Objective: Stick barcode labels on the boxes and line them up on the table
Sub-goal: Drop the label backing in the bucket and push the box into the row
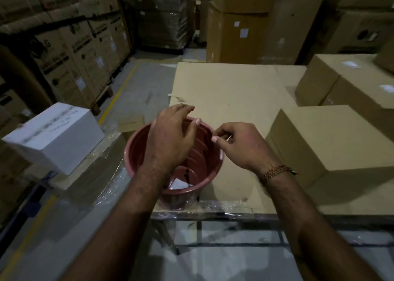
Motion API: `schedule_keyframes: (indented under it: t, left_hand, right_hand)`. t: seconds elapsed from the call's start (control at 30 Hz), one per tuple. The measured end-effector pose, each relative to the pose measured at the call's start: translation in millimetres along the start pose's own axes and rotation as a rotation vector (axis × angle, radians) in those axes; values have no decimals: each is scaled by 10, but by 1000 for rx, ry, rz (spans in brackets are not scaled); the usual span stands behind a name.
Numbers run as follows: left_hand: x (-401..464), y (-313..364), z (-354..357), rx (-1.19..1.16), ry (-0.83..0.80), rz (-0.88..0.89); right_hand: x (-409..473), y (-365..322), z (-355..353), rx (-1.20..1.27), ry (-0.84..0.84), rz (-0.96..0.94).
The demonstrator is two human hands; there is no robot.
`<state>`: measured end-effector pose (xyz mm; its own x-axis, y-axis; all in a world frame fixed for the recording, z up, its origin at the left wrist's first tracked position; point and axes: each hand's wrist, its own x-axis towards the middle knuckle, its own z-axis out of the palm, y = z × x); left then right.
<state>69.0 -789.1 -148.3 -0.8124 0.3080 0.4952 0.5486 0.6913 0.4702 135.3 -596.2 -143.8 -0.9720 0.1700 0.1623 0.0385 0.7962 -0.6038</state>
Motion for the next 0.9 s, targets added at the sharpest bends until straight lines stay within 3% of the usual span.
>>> schedule_keyframes:
  t: [0.27, 0.43, 0.63, 0.9]
  left_hand:
    - [-79, 1043, 742, -189, 5, 19]
    - [-197, 1595, 1228, -214, -63, -33]
    - [-385, 1912, 1594, -178, -145, -147]
    - [-276, 1751, 1847, -127, -206, -215]
  right_hand:
    - [-386, 917, -998, -65, 100, 19]
    - [-597, 1522, -1392, -262, 166, 82]
    - [-625, 1850, -1384, -386, 105, 220]
    - [-135, 1812, -1117, -461, 2, 500]
